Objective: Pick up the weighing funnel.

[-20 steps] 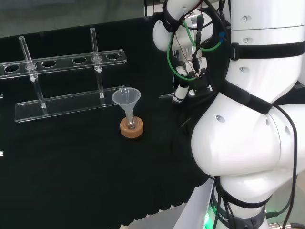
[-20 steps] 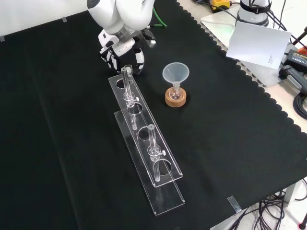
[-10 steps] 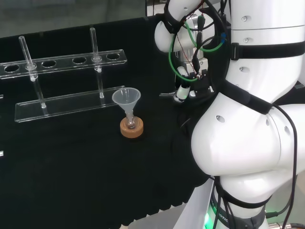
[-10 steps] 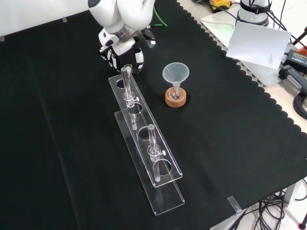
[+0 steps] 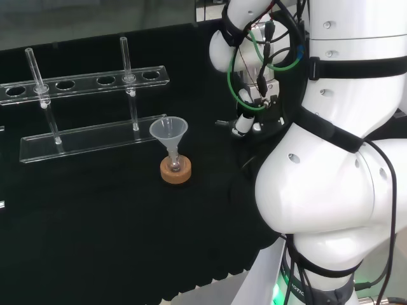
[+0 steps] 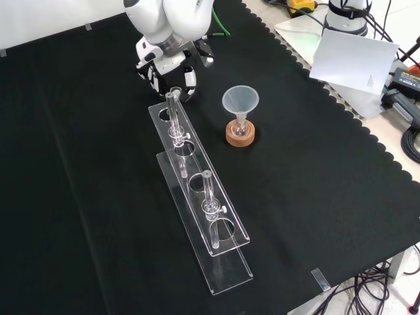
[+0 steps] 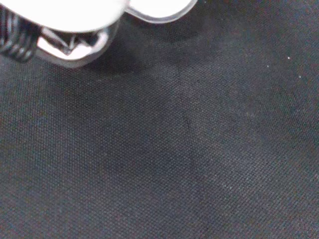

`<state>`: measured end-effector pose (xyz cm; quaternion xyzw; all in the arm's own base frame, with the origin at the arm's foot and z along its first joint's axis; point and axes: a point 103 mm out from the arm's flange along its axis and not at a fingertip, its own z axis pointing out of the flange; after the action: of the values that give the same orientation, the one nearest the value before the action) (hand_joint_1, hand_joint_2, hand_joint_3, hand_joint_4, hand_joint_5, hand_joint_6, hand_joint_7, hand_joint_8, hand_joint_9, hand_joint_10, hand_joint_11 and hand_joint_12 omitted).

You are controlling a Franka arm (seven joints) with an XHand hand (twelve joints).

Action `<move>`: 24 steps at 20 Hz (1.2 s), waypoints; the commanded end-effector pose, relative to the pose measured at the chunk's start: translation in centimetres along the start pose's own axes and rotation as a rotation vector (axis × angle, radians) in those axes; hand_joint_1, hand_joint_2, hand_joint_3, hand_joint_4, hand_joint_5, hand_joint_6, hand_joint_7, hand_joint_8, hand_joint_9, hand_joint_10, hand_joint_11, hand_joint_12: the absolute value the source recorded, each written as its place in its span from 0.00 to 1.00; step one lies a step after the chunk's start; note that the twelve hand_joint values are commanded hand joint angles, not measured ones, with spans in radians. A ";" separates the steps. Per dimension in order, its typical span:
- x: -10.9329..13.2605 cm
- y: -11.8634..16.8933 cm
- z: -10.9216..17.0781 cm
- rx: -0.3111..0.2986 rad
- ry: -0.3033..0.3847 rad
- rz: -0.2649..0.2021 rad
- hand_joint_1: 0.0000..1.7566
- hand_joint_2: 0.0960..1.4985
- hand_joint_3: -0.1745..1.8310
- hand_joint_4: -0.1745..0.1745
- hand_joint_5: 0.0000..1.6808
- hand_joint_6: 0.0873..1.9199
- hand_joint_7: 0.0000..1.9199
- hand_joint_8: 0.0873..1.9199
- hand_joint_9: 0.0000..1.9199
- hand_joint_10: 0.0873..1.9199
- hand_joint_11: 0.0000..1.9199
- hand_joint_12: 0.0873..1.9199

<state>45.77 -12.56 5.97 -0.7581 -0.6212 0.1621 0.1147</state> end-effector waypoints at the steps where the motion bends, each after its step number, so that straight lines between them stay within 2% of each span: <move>1: -0.5 -0.2 -0.4 -0.044 0.033 0.039 0.65 0.46 0.28 1.00 0.86 0.08 0.78 0.04 0.48 0.13 0.00 0.80; 7: -0.7 -0.5 -1.1 -0.079 0.049 0.051 0.66 0.40 0.35 1.00 0.90 0.02 0.83 0.01 0.51 0.11 0.00 0.81; 15: -1.0 -1.0 -2.1 -0.105 0.070 0.057 0.66 0.37 0.38 1.00 0.92 0.00 0.85 0.00 0.53 0.10 0.00 0.81; 24: -1.0 -2.6 -5.2 -0.154 0.095 0.032 0.66 0.36 0.40 1.00 0.93 0.00 0.85 0.00 0.56 0.10 0.00 0.81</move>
<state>45.55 -13.20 9.95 -0.7845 -0.6066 0.0947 0.0868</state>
